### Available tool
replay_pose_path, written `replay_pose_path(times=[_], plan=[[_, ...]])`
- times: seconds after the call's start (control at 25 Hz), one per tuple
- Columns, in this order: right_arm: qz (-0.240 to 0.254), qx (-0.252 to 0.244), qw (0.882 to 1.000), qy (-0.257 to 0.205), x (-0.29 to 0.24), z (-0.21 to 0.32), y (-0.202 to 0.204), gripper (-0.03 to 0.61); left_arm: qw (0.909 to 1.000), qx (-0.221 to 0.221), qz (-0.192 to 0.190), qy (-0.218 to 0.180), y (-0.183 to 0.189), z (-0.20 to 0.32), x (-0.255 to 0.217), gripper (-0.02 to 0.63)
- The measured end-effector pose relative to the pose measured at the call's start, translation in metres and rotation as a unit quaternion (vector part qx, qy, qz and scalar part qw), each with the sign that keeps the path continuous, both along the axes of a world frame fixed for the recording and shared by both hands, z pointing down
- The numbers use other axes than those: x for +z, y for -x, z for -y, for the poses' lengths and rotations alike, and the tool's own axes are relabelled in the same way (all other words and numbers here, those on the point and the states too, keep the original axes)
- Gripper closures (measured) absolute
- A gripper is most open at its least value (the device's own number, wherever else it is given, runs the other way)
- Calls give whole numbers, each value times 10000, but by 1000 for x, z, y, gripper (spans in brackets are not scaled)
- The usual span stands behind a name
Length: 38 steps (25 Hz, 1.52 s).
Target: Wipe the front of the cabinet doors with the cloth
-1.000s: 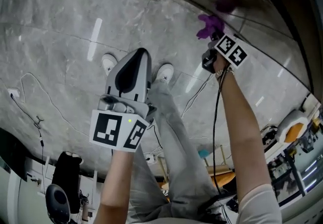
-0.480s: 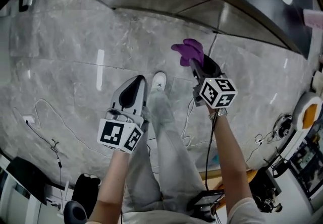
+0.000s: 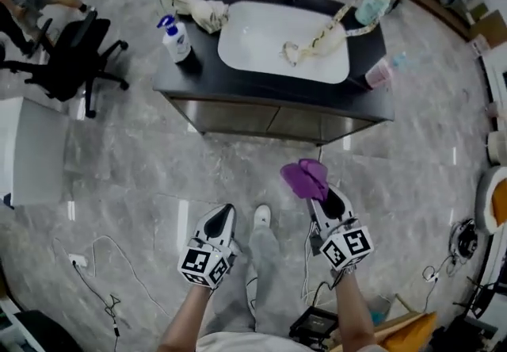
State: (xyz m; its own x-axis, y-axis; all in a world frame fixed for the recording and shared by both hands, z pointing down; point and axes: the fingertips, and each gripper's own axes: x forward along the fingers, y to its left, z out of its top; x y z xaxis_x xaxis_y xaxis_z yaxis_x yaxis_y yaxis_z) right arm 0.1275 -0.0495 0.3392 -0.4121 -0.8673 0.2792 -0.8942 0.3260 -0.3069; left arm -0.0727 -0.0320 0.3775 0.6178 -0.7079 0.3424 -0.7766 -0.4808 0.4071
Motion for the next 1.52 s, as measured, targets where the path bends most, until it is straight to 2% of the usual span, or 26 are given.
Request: replay_pose_path(times=[0.24,0.36,0.48,0.64,0.96,1.24,1.4,1.52], plan=[[63,329,9994,-105,-108,-86,-17,439,9995,222,-21,-226,0,-52,-102,597],[267,479,9981,-267,-159,-118,-18,439,9980,347,-63,-531,3,-71,-156,597],[264,480,9968,-576,-206,-140,-11,439,9945,450,-75,-942,6,-82,-205,597],[90,344,9960,-817,-249,-172,13,439,9915,417,-119,-1225,18,-112,-250,597],[131,221,9898,-1400,-314,-193,49,440,9882,12,-153,-1522,64,-149,-296,597],[386,164,9873,-1532,-335,-209,57,440,9857,-385,69,-1642,103,-171,-313,597],[428,-24,9850,-1674,-339,-212,52,440,9809,-675,10,-1823,99,-177,-331,597],[459,-55,9824,-1811,-341,-217,37,440,9787,-692,36,-1932,77,-179,-338,597]])
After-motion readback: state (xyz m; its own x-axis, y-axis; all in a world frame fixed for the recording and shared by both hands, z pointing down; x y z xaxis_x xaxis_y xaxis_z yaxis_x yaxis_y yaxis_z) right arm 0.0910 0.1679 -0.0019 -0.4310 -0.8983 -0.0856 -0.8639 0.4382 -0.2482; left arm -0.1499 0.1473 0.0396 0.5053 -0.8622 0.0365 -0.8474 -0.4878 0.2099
